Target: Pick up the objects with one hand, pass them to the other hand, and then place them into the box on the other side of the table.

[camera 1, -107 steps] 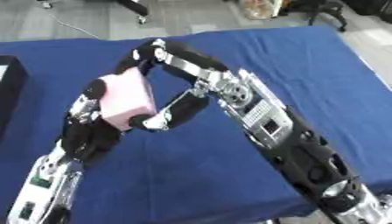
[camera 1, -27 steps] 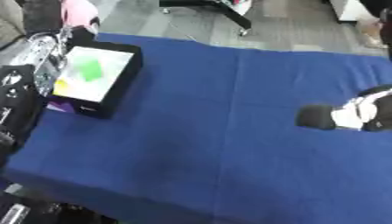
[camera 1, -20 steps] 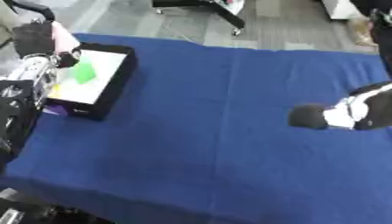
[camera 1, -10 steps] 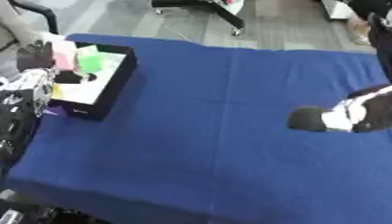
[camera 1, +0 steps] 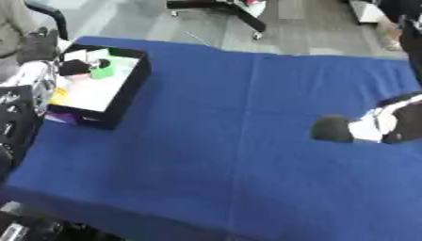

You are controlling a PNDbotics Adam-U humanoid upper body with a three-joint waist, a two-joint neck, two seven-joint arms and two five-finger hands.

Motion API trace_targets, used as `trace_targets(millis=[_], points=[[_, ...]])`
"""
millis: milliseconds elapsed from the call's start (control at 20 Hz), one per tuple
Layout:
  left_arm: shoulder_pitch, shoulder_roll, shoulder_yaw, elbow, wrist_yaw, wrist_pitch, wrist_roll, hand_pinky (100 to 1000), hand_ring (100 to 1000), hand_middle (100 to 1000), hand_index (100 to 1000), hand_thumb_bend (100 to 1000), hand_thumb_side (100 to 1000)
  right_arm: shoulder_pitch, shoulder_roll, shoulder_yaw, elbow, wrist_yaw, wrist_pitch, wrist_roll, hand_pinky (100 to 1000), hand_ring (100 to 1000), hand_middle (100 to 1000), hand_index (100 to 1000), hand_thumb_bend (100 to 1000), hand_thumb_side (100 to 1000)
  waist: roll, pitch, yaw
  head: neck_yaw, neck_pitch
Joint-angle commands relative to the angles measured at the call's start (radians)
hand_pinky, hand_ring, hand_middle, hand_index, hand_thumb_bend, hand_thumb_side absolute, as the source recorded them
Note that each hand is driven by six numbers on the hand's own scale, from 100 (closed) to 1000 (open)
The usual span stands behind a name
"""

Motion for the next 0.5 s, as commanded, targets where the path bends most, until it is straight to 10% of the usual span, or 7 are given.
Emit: trace_targets(millis=[50,300,500], points=[[-0.014,0.064,0.013,-0.088,0.031,-0.015,0.005,987,956,949,1000,1000,882,-0.009,-0.017,-0.006,-0.020,0.008,-0.003,0.003,884,932,941,952,846,598,-0.001,-0.019,0.001,-0.014,-0.003],[0.024,0.093,0.040,-0.287,0.115,-0.024,0.033,986,902,895,1000,945,804,-0.008,-0.029,-0.023,-0.020,0.020,-0.007,-0.006,885,930,940,954,838,607,-0.006,-0.019,-0.001,-0.041,-0.003],[0.103,0.087,0.088,-0.575,0.415,-0.066,0.137,992,817,820,949,772,744,0.005,-0.055,-0.068,-0.020,0.030,0.007,-0.054,882,927,929,947,838,622,-0.015,-0.018,-0.009,-0.081,-0.003]])
